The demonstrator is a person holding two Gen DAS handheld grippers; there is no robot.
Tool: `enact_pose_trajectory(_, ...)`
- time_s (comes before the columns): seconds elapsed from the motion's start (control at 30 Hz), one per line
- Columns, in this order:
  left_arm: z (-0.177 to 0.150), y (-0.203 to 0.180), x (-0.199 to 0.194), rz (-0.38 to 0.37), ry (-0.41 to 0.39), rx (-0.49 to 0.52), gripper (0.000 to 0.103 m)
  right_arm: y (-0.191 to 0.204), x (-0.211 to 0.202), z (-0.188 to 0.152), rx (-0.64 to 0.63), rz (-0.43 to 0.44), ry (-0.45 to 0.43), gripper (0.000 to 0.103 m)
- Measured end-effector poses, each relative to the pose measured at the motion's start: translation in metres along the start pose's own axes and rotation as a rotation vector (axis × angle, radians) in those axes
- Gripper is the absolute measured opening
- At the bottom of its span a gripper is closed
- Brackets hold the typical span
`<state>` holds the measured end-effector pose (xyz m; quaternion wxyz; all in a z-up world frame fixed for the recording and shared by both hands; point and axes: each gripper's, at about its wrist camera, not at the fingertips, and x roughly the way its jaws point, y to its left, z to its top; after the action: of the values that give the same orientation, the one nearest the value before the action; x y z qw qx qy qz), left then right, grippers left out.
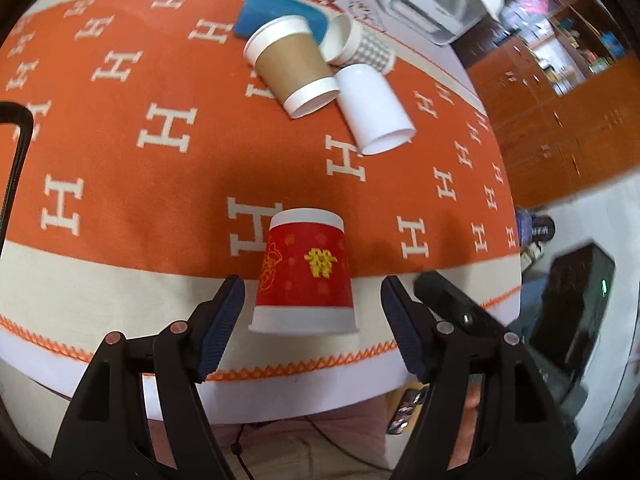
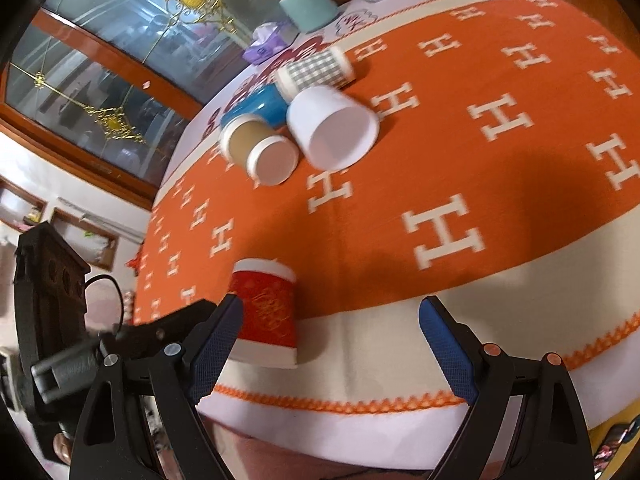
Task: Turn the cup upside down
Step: 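Grasp the red cup with the right gripper while the left gripper releases it, then lower the red cup rim-down onto the cloth with the right gripper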
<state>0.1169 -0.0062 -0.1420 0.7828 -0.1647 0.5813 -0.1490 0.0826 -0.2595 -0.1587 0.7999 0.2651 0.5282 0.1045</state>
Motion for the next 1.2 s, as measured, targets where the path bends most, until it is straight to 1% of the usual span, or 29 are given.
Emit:
enact_pose_trajectory(0.13,-0.007,0.003,-0.021,0.042,-0.072,0.079,0.068,0.011,0.013,0.002,-0.003,0.063,0.071,0.091)
enact_pose_trajectory(0.23,-0.009,0.010,-0.030,0.108,-0.130,0.126,0.068,0.019,0.029,0.003,0.003,0.114,0.140,0.091)
enact_pose_trajectory(0.27,-0.009,0.016,-0.032,0.139,-0.149,0.127,0.068,0.020,0.035,0.003,0.008,0.126,0.164,0.091)
enact_pose_trajectory(0.33,-0.010,0.024,-0.033,0.176,-0.167,0.120,0.068,0.023,0.045,0.004,0.022,0.136,0.201,0.089)
enact_pose_trajectory(0.47,-0.010,0.042,-0.031,0.245,-0.179,0.098,0.068,0.027,0.063,0.010,0.036,0.141,0.243,0.086)
enact_pose_trajectory(0.63,-0.011,0.059,-0.025,0.247,-0.206,0.060,0.068,0.032,0.089,0.016,0.046,0.133,0.300,0.081)
enact_pose_trajectory(0.7,-0.012,0.062,-0.022,0.254,-0.211,0.058,0.067,0.031,0.100,0.017,0.052,0.130,0.321,0.076)
enact_pose_trajectory(0.77,-0.013,0.064,-0.019,0.261,-0.210,0.061,0.066,0.034,0.106,0.020,0.051,0.144,0.329,0.074)
enact_pose_trajectory(0.83,-0.013,0.062,-0.015,0.266,-0.208,0.067,0.066,0.038,0.113,0.021,0.046,0.160,0.338,0.070)
enact_pose_trajectory(0.87,-0.014,0.062,-0.013,0.264,-0.205,0.067,0.066,0.039,0.115,0.021,0.047,0.178,0.346,0.063)
enact_pose_trajectory(0.93,-0.014,0.064,-0.011,0.250,-0.196,0.058,0.066,0.042,0.115,0.020,0.036,0.176,0.338,0.061)
enact_pose_trajectory(1.03,-0.015,0.064,-0.008,0.245,-0.192,0.050,0.066,0.048,0.110,0.020,-0.004,0.158,0.289,0.061)
enact_pose_trajectory(1.1,-0.015,0.065,-0.008,0.245,-0.205,0.045,0.066,0.055,0.103,0.020,-0.053,0.144,0.229,0.060)
enact_pose_trajectory(1.2,-0.017,0.064,-0.011,0.253,-0.235,0.042,0.066,0.065,0.085,0.017,-0.169,0.102,0.093,0.060)
